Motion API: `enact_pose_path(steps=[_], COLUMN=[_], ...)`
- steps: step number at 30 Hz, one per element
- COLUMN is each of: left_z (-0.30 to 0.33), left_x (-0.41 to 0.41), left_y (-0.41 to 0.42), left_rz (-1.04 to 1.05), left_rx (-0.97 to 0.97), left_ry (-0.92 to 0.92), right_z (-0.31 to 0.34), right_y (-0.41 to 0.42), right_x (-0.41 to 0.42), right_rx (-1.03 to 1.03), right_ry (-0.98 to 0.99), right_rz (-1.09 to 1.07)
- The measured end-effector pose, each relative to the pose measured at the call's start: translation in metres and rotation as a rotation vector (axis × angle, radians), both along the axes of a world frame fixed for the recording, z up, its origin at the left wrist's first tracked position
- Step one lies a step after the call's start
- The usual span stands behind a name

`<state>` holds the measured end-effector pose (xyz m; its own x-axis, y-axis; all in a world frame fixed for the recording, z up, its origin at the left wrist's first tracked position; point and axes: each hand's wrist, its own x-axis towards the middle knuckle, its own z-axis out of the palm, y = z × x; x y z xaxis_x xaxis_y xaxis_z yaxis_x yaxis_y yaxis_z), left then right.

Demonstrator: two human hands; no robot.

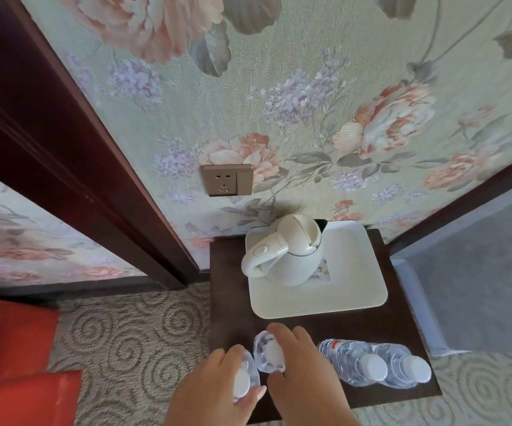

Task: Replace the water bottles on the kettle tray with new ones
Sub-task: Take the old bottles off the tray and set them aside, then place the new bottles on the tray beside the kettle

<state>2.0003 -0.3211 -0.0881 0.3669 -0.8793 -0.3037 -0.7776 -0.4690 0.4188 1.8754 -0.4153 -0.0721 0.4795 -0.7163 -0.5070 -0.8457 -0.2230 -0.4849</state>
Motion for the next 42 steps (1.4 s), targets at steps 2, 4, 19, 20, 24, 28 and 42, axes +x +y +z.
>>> enact_pose_path(steps=[2, 4, 19, 20, 24, 28, 42], left_z=[0.003, 0.013, 0.08, 0.071, 0.03, 0.013, 0.071], left_x=[0.002, 0.006, -0.117, -0.129, -0.16, -0.167, -0.12], left_y=[-0.005, -0.006, -0.114, -0.119, -0.123, -0.124, -0.218], left_rz=[-0.01, -0.019, -0.496, -0.483, -0.404, -0.365, -0.182], left_rx=[0.069, 0.127, -0.047, 0.006, 0.175, 0.17, -0.103], left_ry=[0.067, 0.154, -0.137, -0.162, -0.172, -0.165, -0.065], right_z=[0.0, 0.009, 0.034, 0.029, 0.015, 0.002, 0.052], right_y=[-0.006, -0.011, -0.097, -0.096, -0.092, -0.084, -0.203], right_x=[0.001, 0.001, -0.173, -0.174, -0.171, -0.169, -0.14], right_rx=[0.025, 0.046, -0.148, -0.158, -0.203, -0.26, -0.314], right_ry=[0.015, 0.027, 0.302, 0.324, 0.3, 0.258, -0.055], right_rz=[-0.016, -0.038, -0.017, 0.018, 0.014, 0.069, -0.204])
